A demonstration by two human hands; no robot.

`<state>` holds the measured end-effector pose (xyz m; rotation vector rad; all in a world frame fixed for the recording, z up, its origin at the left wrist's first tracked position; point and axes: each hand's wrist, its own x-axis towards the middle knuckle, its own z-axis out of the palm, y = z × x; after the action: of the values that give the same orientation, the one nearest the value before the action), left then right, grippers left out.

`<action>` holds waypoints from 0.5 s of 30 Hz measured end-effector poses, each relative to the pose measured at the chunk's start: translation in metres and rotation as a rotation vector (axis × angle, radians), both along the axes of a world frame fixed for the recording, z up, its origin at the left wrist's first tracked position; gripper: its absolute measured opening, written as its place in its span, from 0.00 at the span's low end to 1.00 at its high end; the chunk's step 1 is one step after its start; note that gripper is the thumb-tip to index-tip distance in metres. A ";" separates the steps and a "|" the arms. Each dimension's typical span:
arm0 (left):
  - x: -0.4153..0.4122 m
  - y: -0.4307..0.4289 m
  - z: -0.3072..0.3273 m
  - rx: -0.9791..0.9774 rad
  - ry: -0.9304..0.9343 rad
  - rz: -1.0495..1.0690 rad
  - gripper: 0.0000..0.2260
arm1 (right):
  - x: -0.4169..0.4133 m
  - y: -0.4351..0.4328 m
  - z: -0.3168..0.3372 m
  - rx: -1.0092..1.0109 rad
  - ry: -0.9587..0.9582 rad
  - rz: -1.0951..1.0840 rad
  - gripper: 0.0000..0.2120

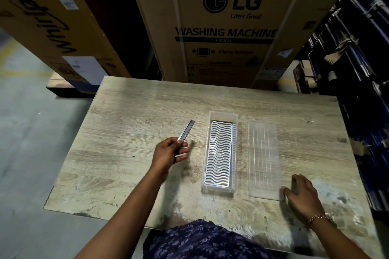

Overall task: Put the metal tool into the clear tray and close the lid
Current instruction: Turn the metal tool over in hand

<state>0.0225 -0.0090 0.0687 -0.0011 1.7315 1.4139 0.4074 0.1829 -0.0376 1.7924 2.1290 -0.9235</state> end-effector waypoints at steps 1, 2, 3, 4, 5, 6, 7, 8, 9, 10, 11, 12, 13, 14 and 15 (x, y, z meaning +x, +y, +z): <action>-0.010 -0.001 0.002 -0.087 0.120 -0.136 0.06 | 0.000 -0.001 0.001 0.000 -0.002 0.000 0.32; -0.024 -0.001 0.003 -0.251 0.349 -0.378 0.07 | 0.000 -0.001 0.001 0.000 -0.003 0.001 0.32; -0.038 -0.002 0.005 -0.460 0.605 -0.640 0.07 | -0.001 -0.002 0.001 -0.001 -0.004 0.001 0.32; -0.048 -0.001 0.012 -0.657 0.790 -0.857 0.07 | -0.001 -0.002 0.002 -0.003 -0.004 -0.002 0.32; -0.054 0.001 0.017 -0.753 0.839 -0.960 0.06 | -0.001 -0.002 0.002 -0.003 -0.005 -0.003 0.31; -0.059 0.003 0.023 -0.755 0.808 -0.975 0.06 | -0.001 -0.002 0.002 -0.001 -0.004 0.000 0.31; -0.063 0.006 0.025 -0.728 0.740 -0.933 0.07 | -0.002 -0.002 0.002 0.003 -0.006 0.004 0.31; -0.064 0.008 0.030 -0.682 0.686 -0.868 0.07 | -0.002 -0.003 0.002 0.006 -0.009 0.007 0.31; -0.064 0.010 0.032 -0.608 0.600 -0.779 0.07 | -0.003 -0.004 0.001 0.007 -0.011 0.009 0.30; -0.062 0.011 0.034 -0.496 0.441 -0.675 0.08 | -0.003 -0.004 0.001 0.007 -0.011 0.008 0.30; -0.056 0.011 0.035 -0.348 0.229 -0.554 0.09 | -0.003 -0.005 0.002 0.005 -0.010 0.006 0.30; -0.049 0.010 0.039 -0.197 0.013 -0.417 0.10 | -0.004 -0.005 0.002 0.004 -0.010 0.004 0.31; -0.042 0.009 0.039 -0.054 -0.169 -0.272 0.11 | -0.004 -0.005 0.002 0.001 -0.010 0.000 0.31; -0.034 0.007 0.039 0.069 -0.306 -0.134 0.12 | -0.004 -0.005 0.003 -0.002 -0.008 -0.002 0.31; -0.027 0.007 0.038 0.166 -0.400 -0.018 0.13 | -0.004 -0.005 0.004 -0.002 -0.005 -0.002 0.31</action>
<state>-0.0044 -0.0023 0.1064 -0.1668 1.2817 1.4289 0.4037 0.1774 -0.0332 1.7939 2.1225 -0.9203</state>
